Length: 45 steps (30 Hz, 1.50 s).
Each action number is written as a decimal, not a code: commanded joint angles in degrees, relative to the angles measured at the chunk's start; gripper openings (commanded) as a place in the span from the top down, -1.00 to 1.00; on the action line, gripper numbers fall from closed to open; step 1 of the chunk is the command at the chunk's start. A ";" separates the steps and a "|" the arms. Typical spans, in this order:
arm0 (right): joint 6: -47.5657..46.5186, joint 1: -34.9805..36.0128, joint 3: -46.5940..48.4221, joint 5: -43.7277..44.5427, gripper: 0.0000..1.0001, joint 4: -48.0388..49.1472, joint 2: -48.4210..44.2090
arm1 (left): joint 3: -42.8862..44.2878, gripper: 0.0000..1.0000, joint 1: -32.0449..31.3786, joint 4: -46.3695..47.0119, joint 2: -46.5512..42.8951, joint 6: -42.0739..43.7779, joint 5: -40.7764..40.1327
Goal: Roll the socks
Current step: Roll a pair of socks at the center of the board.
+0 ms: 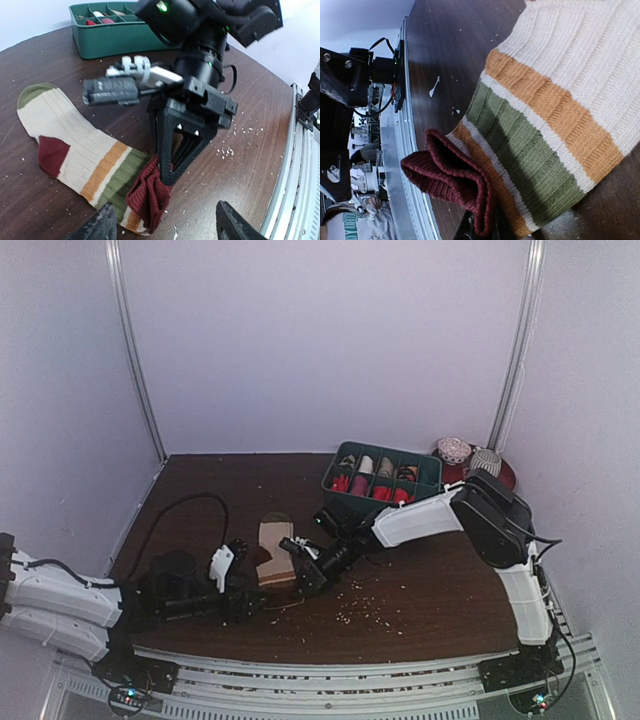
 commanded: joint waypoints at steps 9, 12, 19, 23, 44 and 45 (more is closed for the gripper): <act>-10.71 0.37 5.70 -0.71 0.96 -13.16 6.98 | -3.29 -0.18 -0.01 12.86 10.57 1.31 3.23; -11.75 0.38 5.41 -1.29 0.96 -13.73 7.49 | -3.16 -0.18 -0.02 15.91 13.89 1.15 3.79; -12.22 0.37 5.71 -1.77 0.96 -14.29 8.02 | -2.45 -0.15 -0.01 19.42 18.75 1.62 5.15; -12.57 0.39 5.70 -1.79 0.96 -14.75 8.37 | -0.94 -0.07 -0.06 20.65 20.83 1.46 4.77; -15.87 0.57 6.60 0.58 0.62 -15.03 5.98 | 2.20 1.00 0.08 13.35 26.24 -5.93 1.34; -15.83 0.40 5.60 1.82 0.55 -12.75 4.32 | 2.10 1.00 0.08 11.60 25.78 -7.40 0.89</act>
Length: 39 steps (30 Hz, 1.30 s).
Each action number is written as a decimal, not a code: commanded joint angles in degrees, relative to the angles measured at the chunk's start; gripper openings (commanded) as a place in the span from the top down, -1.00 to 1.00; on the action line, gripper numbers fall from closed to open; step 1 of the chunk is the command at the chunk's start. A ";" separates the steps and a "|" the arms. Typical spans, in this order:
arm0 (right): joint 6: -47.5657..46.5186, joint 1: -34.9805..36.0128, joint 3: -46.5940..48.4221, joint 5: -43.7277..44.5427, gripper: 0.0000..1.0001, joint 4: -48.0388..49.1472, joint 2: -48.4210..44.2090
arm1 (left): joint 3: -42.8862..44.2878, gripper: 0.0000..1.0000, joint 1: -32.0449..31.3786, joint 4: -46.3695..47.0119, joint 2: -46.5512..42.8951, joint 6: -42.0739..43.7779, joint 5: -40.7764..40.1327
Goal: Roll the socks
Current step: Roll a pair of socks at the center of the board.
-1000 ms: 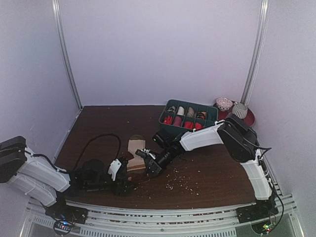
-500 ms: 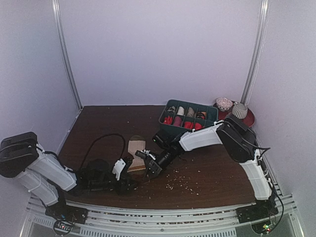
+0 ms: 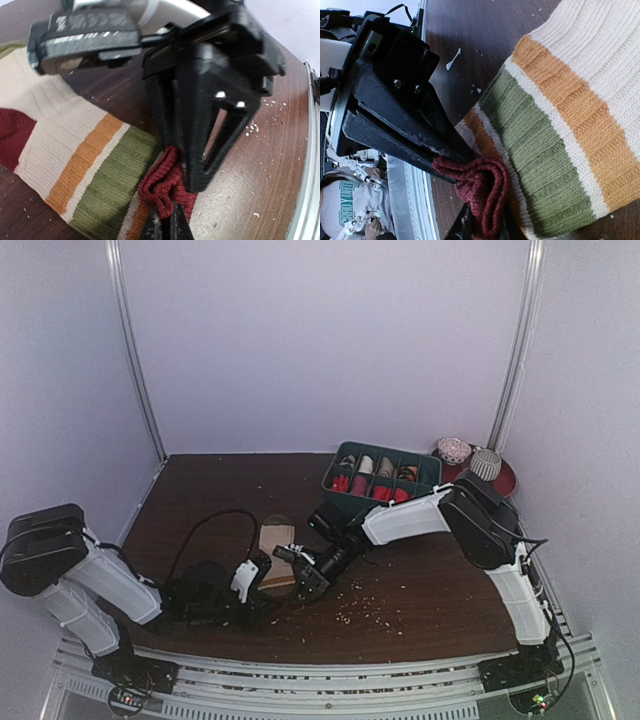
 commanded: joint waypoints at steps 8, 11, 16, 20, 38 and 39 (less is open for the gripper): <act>-10.70 -0.55 -20.33 12.81 0.28 27.00 -19.60 | -0.36 1.00 0.39 -15.90 -4.84 -11.88 -6.65; -22.06 1.88 -27.45 15.97 0.21 32.05 -24.04 | 0.65 1.00 0.56 -17.53 -4.05 -12.19 -6.72; -44.15 9.95 -28.45 30.06 0.10 24.47 -24.78 | 1.91 1.00 0.76 -19.15 -1.30 -12.81 -5.13; -50.01 12.20 -27.91 36.91 0.07 24.94 -22.68 | 1.92 1.00 0.85 -18.54 -0.26 -12.61 -3.82; -55.22 11.64 -23.80 42.21 0.08 27.32 -16.25 | 2.06 1.00 0.85 -18.04 1.05 -9.75 -0.95; -55.46 11.72 -23.77 42.12 0.08 27.41 -16.12 | 2.06 1.00 0.85 -18.01 1.25 -9.77 -0.79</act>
